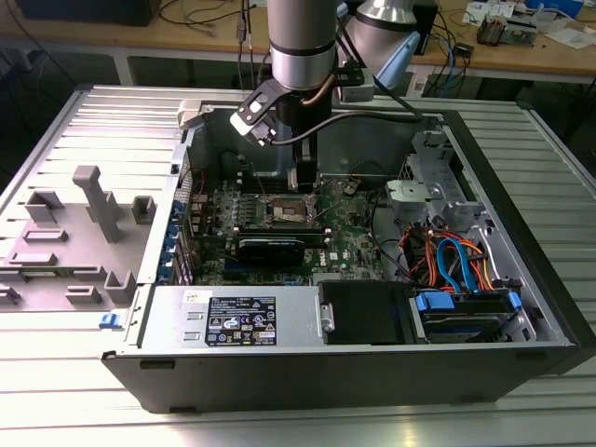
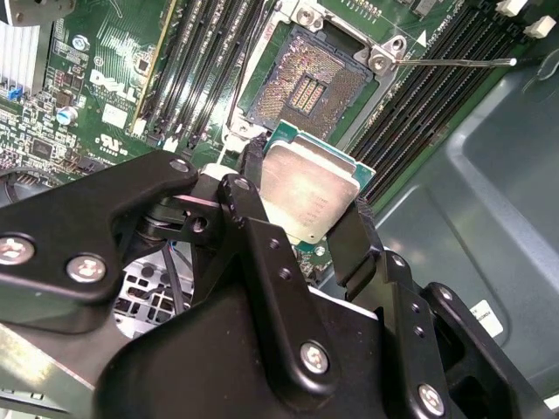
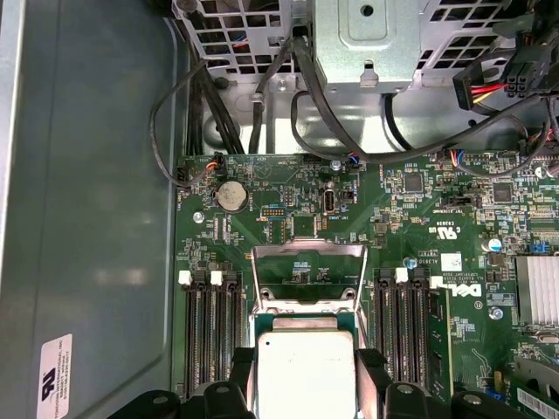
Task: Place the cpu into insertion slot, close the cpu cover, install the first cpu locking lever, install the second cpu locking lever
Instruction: 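Place the cpu into insertion slot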
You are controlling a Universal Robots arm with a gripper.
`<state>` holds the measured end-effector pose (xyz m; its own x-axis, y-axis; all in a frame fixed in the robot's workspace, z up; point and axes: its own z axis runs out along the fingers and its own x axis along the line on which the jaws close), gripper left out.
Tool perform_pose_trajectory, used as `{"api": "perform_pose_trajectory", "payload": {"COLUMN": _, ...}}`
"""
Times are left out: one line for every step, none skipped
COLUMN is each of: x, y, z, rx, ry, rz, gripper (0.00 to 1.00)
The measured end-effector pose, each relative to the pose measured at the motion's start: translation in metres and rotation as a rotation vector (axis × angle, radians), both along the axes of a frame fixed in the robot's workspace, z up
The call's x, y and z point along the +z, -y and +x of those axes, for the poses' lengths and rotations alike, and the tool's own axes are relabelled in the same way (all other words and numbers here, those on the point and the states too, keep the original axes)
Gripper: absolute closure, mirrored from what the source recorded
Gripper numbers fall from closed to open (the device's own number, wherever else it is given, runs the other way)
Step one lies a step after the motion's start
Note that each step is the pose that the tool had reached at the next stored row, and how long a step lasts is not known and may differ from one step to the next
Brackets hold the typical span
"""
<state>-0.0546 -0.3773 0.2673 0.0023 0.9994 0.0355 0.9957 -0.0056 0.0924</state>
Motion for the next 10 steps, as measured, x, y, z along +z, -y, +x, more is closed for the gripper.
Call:
{"api": "perform_pose_trajectory", "payload": {"x": 0.0000, "y": 0.0000, "z": 0.0000, "rx": 0.000, "ry": 0.0000, "rz": 0.0000, "gripper": 0.45}}
{"api": "perform_pose_trajectory", "payload": {"x": 0.0000, "y": 0.0000, "z": 0.0000, "rx": 0.000, "ry": 0.0000, "rz": 0.0000, "gripper": 0.45}}
{"api": "perform_pose_trajectory", "payload": {"x": -0.0001, "y": 0.0000, "z": 0.0000, "rx": 0.000, "ry": 0.0000, "rz": 0.0000, "gripper": 0.45}}
{"api": "perform_pose_trajectory", "payload": {"x": -0.0002, "y": 0.0000, "z": 0.0000, "rx": 0.000, "ry": 0.0000, "rz": 0.0000, "gripper": 0.45}}
{"api": "perform_pose_trajectory", "payload": {"x": -0.0005, "y": 0.0000, "z": -0.0006, "rx": 0.000, "ry": 0.0001, "rz": 0.0001, "gripper": 0.45}}
{"api": "perform_pose_trajectory", "payload": {"x": -0.0009, "y": 0.0000, "z": -0.0009, "rx": 0.000, "ry": 0.0002, "rz": 0.0002, "gripper": 0.45}}
{"api": "perform_pose_trajectory", "payload": {"x": -0.0014, "y": -0.0001, "z": -0.0013, "rx": 0.000, "ry": 0.0001, "rz": 0.0001, "gripper": 0.45}}
{"api": "perform_pose_trajectory", "payload": {"x": -0.0021, "y": 0.0000, "z": -0.0021, "rx": 0.000, "ry": 0.0001, "rz": -0.0001, "gripper": 0.45}}
{"api": "perform_pose_trajectory", "payload": {"x": -0.0030, "y": 0.0000, "z": -0.0030, "rx": 0.001, "ry": 0.0001, "rz": -0.0001, "gripper": 0.45}}
{"api": "perform_pose_trajectory", "payload": {"x": -0.0049, "y": 0.0000, "z": -0.0041, "rx": 0.001, "ry": 0.0000, "rz": -0.0002, "gripper": 0.45}}
